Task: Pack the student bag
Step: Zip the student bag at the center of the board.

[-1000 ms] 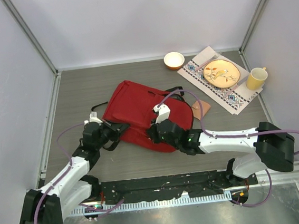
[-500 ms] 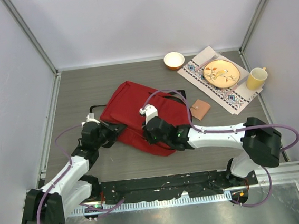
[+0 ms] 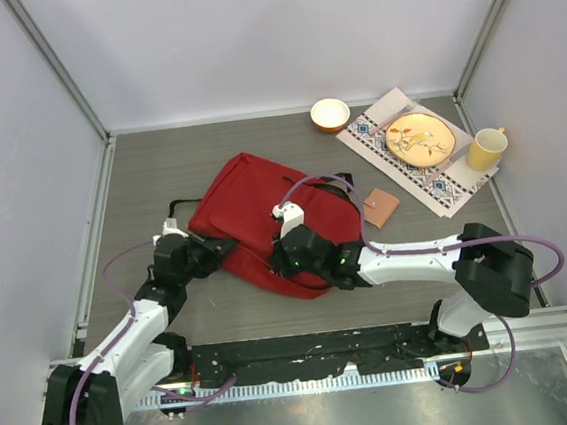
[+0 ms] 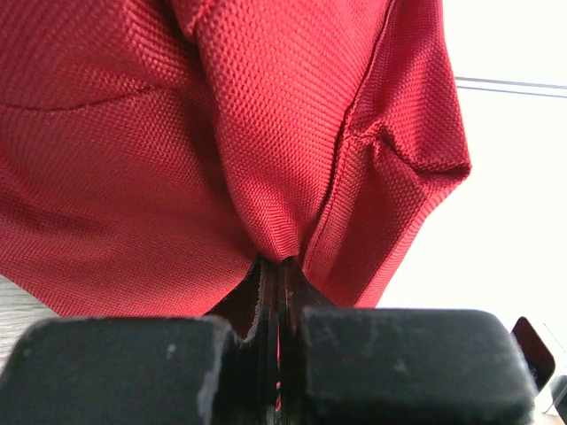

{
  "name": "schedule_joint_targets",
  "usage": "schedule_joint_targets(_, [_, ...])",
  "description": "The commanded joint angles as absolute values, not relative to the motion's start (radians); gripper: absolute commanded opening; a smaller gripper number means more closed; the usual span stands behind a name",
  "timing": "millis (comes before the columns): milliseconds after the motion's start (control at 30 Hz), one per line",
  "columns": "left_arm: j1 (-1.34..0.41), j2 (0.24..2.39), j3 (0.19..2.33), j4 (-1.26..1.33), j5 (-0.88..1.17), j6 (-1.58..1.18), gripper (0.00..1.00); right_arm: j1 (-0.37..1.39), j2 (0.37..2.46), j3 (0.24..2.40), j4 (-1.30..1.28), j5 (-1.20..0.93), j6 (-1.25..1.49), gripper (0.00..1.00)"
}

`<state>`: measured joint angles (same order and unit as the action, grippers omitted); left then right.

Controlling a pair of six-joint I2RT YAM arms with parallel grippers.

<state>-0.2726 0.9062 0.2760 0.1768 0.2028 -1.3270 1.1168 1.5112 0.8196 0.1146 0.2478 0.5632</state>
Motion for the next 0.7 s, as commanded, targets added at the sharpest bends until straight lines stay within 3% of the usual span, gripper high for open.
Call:
schedule_joint_targets(0, [-0.233,0.887,0.281,0.247,0.043,-1.327,0.00,1.126,1.480,0.804,0.043,0.126,0.511,0.03])
schedule_joint_targets(267, [-0.233,0.890,0.281,0.252,0.043,-1.330,0.00,1.126,1.505,0.844,-0.115,0.299,0.474,0.01])
schedule_joint_targets(400, [-0.233,0.884,0.275,0.253,0.040,-1.336,0.00,1.124,1.485,0.816,-0.061,0.285,0.514,0.17])
schedule_joint_targets(667, [-0.233,0.868,0.272,0.252,0.049,-1.344,0.00,1.124,1.531,0.830,0.031,0.242,0.627,0.20])
